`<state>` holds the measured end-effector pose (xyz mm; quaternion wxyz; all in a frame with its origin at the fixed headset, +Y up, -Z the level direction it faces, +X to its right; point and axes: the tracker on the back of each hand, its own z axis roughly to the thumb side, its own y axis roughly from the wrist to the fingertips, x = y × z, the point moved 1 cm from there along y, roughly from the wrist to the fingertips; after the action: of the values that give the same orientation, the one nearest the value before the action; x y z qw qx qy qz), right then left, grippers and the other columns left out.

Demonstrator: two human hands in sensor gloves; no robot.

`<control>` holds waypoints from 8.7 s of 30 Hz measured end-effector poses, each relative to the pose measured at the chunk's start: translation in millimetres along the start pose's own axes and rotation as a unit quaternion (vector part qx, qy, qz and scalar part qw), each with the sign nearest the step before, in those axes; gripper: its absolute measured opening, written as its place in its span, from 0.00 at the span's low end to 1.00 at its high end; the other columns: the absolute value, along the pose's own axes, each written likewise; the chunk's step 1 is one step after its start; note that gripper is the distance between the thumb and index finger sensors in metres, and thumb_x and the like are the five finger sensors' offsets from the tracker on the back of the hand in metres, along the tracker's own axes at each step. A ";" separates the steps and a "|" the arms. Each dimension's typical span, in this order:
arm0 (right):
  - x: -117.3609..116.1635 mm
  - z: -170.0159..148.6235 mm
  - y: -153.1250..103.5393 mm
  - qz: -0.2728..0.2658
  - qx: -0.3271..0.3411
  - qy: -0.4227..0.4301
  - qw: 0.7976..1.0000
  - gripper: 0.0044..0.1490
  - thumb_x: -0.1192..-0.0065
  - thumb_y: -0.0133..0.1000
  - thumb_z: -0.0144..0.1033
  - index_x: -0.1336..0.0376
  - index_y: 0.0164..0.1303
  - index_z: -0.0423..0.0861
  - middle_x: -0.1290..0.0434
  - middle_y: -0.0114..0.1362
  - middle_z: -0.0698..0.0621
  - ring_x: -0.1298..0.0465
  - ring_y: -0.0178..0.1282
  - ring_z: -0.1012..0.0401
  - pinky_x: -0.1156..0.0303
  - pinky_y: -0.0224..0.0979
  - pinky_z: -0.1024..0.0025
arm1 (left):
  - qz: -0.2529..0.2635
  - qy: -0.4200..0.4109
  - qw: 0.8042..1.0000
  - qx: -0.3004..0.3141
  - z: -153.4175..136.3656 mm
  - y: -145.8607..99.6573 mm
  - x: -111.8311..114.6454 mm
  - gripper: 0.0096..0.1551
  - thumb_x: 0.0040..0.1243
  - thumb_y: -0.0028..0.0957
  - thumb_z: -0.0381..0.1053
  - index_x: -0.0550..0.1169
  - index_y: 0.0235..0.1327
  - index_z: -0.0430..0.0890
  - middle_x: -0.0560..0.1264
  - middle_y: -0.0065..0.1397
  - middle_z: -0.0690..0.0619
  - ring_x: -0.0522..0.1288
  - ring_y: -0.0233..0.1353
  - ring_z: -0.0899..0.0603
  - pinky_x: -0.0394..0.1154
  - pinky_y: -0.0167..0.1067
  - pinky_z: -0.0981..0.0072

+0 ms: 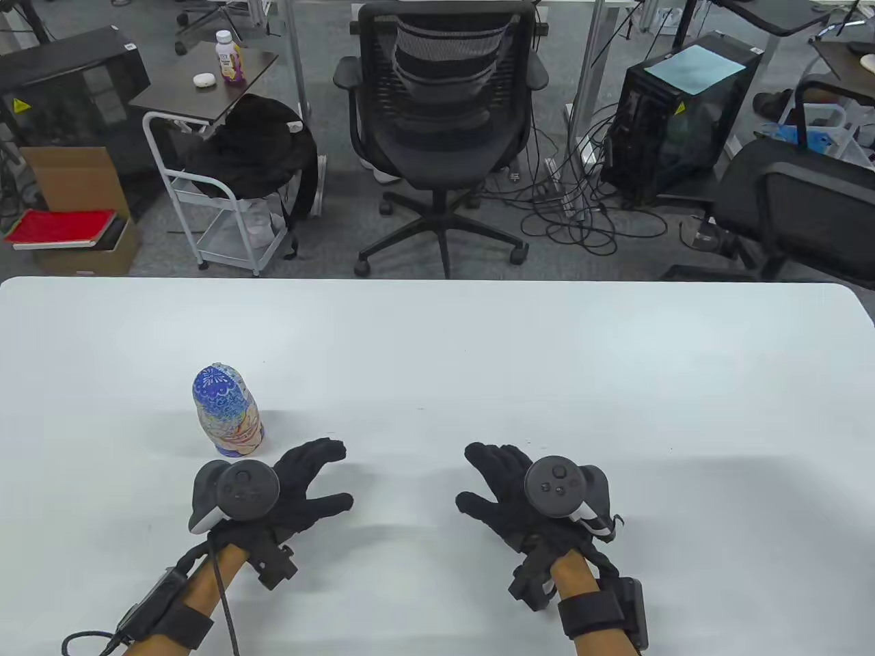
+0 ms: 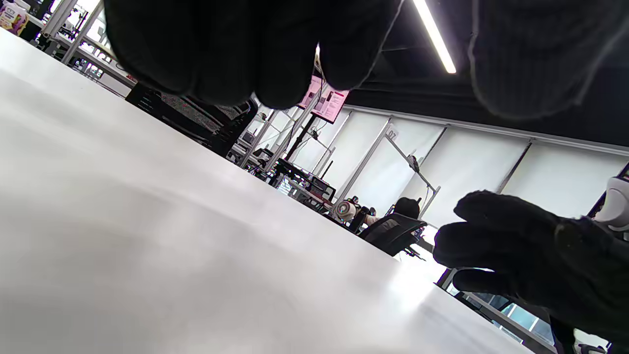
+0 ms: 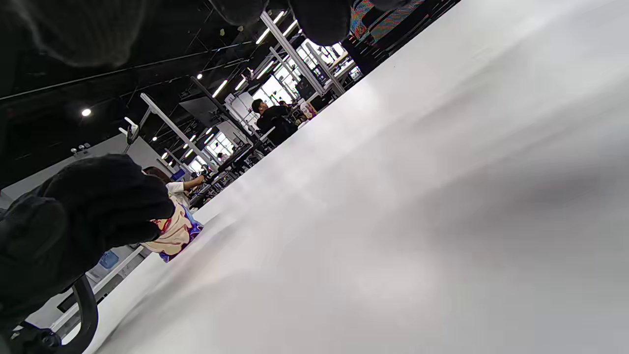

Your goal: Separate nested Russian dolls into individual dolls

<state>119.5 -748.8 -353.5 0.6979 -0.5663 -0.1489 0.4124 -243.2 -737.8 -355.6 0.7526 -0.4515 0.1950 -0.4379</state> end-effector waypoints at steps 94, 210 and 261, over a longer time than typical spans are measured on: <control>-91.8 108.8 41.0 0.006 0.099 0.133 0.986 0.77 0.19 0.37 0.63 0.59 0.85 0.46 0.36 0.81 0.40 0.34 0.79 0.42 0.34 0.78 0.47 | 0.108 -0.238 0.963 0.073 44.1 -12.9 -38.8 0.64 0.73 0.51 0.71 0.54 0.83 0.37 0.65 0.80 0.33 0.72 0.73 0.30 0.72 0.68 0.39; -86.4 102.6 22.6 -0.048 0.156 0.104 0.981 0.77 0.19 0.38 0.63 0.62 0.82 0.44 0.38 0.81 0.40 0.29 0.75 0.41 0.30 0.74 0.46 | 0.088 -0.118 0.986 0.074 44.4 -38.3 -57.6 0.62 0.61 0.49 0.77 0.54 0.86 0.44 0.65 0.81 0.36 0.69 0.76 0.28 0.70 0.68 0.36; -45.3 80.0 19.6 -0.134 0.105 0.125 0.977 0.77 0.21 0.40 0.64 0.62 0.83 0.43 0.39 0.82 0.38 0.30 0.75 0.41 0.30 0.73 0.46 | 0.046 0.046 0.998 0.024 25.1 -20.5 -3.5 0.47 0.69 0.54 0.64 0.65 0.79 0.42 0.74 0.74 0.38 0.78 0.69 0.34 0.76 0.64 0.44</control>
<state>29.6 -728.7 -334.5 0.8154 -0.5119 -0.0912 0.2545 -237.8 -726.4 -325.5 0.7726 -0.4030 0.2396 -0.4280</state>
